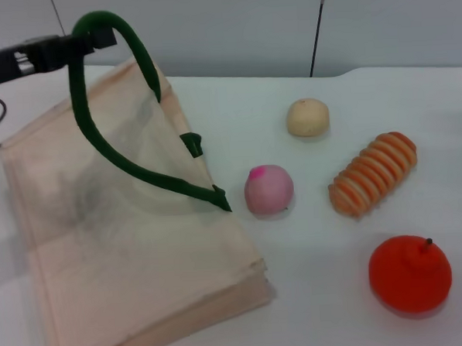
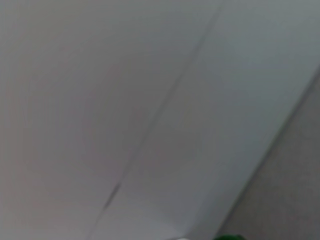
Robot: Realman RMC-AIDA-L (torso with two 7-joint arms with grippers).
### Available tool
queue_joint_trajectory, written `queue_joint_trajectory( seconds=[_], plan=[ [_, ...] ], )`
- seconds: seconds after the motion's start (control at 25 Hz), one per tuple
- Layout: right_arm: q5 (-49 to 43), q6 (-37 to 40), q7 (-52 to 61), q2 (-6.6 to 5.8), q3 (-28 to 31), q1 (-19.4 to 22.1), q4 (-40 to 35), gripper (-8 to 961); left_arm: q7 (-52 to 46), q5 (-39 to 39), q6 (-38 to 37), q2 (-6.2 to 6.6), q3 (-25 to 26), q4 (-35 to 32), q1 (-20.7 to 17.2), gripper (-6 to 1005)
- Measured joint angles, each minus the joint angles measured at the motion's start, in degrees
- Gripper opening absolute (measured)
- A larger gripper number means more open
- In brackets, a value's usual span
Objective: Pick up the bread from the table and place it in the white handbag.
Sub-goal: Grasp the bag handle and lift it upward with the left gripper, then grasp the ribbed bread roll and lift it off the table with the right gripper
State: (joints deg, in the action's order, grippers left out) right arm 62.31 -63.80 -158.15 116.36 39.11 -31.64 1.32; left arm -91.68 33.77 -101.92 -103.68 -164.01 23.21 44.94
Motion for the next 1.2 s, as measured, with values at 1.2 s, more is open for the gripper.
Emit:
queue_joint_trajectory(
  seconds=[1.2],
  plan=[
    [-32.0,2.2,33.6,-1.09,-23.9,-18.6,-18.4,871,-0.5,-2.0,-12.2,2.54,-0.1,4.4,3.7,97]
  ],
)
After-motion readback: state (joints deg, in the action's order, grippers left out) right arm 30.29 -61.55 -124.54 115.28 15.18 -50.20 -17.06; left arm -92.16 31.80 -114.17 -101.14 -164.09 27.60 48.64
